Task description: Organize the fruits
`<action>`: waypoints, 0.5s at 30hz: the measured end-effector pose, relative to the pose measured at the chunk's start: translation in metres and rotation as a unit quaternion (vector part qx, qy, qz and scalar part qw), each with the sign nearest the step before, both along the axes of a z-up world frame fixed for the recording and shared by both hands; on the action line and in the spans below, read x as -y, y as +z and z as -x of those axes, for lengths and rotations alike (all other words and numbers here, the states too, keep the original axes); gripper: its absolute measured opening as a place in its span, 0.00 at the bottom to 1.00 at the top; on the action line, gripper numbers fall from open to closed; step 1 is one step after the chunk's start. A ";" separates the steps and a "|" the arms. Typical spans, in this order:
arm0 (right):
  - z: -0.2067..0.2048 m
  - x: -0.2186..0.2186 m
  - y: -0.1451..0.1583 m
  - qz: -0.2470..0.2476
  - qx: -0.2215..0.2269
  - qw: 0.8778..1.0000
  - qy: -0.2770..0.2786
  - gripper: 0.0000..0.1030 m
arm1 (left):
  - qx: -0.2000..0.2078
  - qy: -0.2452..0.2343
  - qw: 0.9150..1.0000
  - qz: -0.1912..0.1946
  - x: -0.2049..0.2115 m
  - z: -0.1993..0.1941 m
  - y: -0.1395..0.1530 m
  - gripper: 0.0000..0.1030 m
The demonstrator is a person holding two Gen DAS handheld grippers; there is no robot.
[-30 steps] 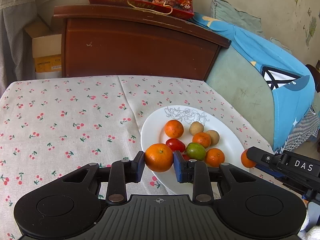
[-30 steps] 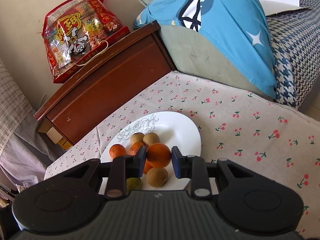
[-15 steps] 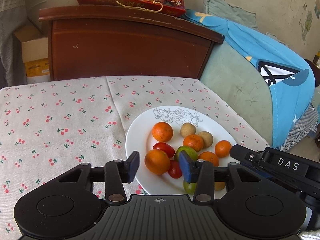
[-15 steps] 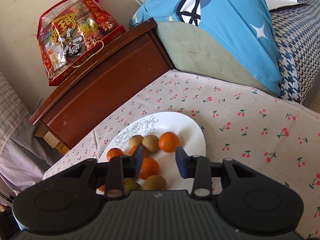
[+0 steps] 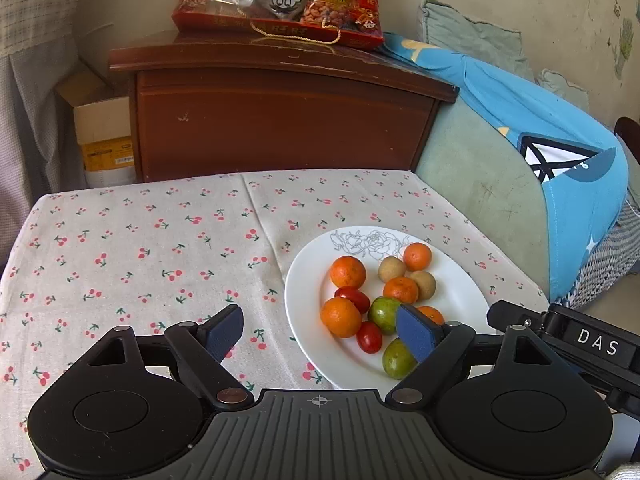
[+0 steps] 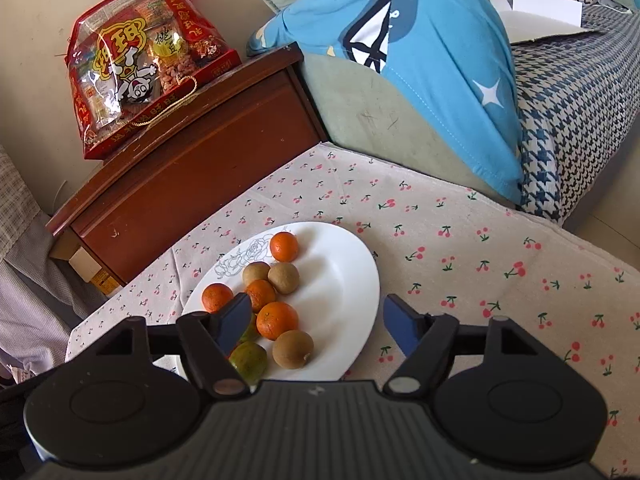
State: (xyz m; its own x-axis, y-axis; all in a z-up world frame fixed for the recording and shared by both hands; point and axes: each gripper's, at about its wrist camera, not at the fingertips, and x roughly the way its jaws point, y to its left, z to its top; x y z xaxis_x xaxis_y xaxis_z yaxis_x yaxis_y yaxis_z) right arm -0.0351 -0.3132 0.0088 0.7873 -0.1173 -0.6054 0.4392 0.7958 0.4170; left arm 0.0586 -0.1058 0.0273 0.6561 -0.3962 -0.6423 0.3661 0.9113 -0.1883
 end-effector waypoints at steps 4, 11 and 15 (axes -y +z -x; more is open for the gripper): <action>0.001 -0.007 0.006 0.020 -0.036 0.999 0.013 0.80 | -0.011 0.010 1.000 0.000 -0.008 0.001 0.006 0.86; 0.009 -0.011 0.014 0.022 -0.088 0.996 0.027 0.85 | -0.040 0.032 0.999 -0.014 -0.019 0.004 0.009 0.88; 0.013 -0.014 0.019 0.038 -0.100 0.994 0.037 0.88 | -0.050 0.032 0.998 -0.022 -0.020 0.008 0.009 0.88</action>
State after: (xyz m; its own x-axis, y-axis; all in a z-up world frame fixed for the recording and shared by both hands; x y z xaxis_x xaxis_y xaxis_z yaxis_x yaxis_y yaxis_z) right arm -0.0479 -0.2992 0.0273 0.6596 -0.1153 -0.7427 0.4473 0.8543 0.2646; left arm 0.0506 -0.0860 0.0365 0.6106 -0.3256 -0.7219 0.2877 0.9405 -0.1808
